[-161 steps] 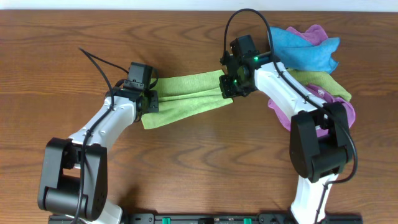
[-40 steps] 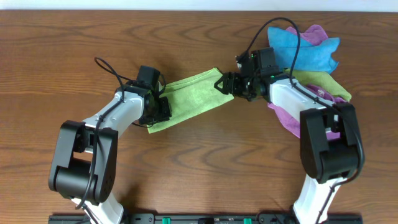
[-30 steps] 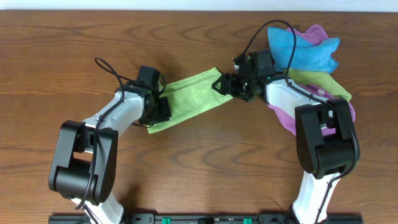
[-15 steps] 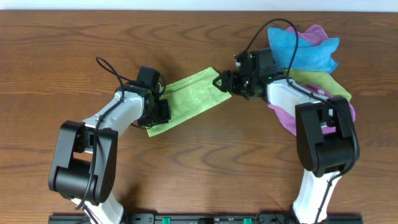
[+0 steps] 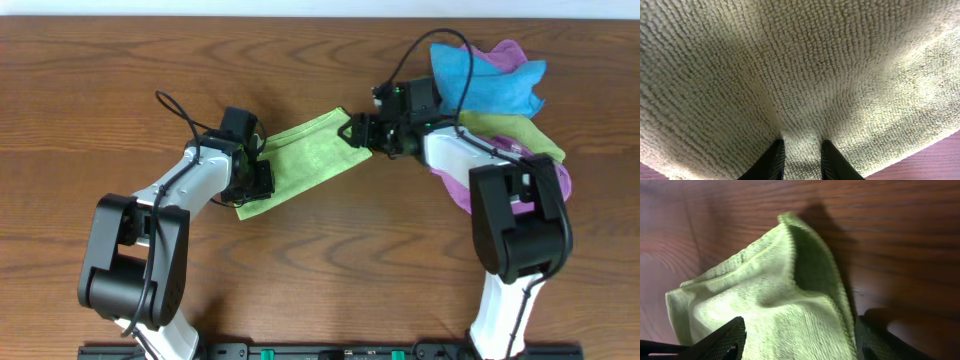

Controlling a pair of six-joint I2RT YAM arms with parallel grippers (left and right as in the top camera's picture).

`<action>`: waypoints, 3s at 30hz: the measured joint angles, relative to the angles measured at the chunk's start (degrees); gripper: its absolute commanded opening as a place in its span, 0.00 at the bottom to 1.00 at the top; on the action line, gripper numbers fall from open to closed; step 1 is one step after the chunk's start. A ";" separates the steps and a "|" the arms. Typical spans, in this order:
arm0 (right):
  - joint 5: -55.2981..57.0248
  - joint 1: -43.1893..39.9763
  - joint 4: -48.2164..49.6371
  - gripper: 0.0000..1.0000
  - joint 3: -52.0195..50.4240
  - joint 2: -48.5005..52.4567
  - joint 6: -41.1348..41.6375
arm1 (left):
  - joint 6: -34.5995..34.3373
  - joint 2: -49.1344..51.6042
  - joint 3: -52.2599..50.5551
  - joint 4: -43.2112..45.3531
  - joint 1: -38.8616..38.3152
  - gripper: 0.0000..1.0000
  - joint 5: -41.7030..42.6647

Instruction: Fold the cloth

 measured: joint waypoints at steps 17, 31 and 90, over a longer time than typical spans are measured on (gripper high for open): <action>-0.90 0.66 -0.68 0.01 0.11 2.08 0.68 | 0.17 0.00 0.04 -1.29 0.02 0.23 0.26; 3.23 0.66 -15.13 0.01 1.33 -3.17 -1.77 | 0.22 -4.59 -0.87 0.02 0.00 0.21 -0.90; 14.84 18.34 -20.26 0.01 4.92 -13.27 -6.71 | -2.16 0.74 -0.59 9.40 -1.09 0.12 -2.01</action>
